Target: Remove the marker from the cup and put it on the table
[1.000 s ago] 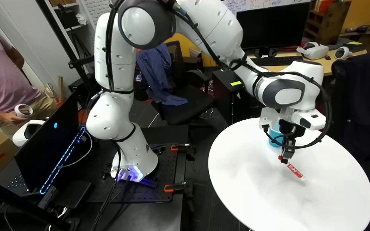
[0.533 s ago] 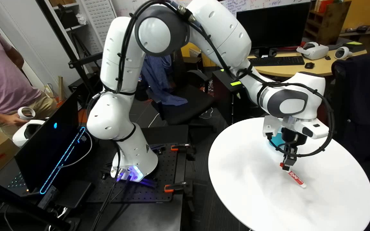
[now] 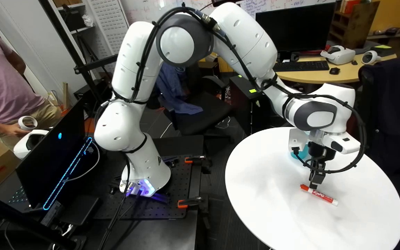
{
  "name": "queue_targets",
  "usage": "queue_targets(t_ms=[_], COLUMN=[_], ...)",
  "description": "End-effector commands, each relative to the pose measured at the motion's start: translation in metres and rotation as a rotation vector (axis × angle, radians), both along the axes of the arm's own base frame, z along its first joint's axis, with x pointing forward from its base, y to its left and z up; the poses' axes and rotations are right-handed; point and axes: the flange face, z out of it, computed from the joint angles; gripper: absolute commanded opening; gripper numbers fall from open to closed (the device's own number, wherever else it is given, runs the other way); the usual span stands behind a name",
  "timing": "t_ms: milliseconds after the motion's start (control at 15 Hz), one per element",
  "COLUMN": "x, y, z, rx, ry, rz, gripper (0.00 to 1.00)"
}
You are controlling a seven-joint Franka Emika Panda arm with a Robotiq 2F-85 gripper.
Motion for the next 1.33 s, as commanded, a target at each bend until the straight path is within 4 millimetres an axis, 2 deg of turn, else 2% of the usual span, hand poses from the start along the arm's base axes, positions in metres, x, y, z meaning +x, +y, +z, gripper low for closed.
queue_targets(t_ms=[0,200,267,467,800,1267], x=[0.007,0.004,0.003,-0.004,-0.021,-0.061], y=[0.001,0.003,0.004,0.006,0.007,0.011], z=[-0.004,-0.001,0.002,0.019,0.063,0.123], rx=[-0.006,0.005,0.011,0.035,0.126,0.240], ry=[-0.013,-0.011,-0.015,-0.030,-0.049,-0.025], rz=[-0.019,-0.014,-0.010,-0.017,0.006,0.153], gripper=[0.74,0.96,1.00,1.00,1.00,1.00])
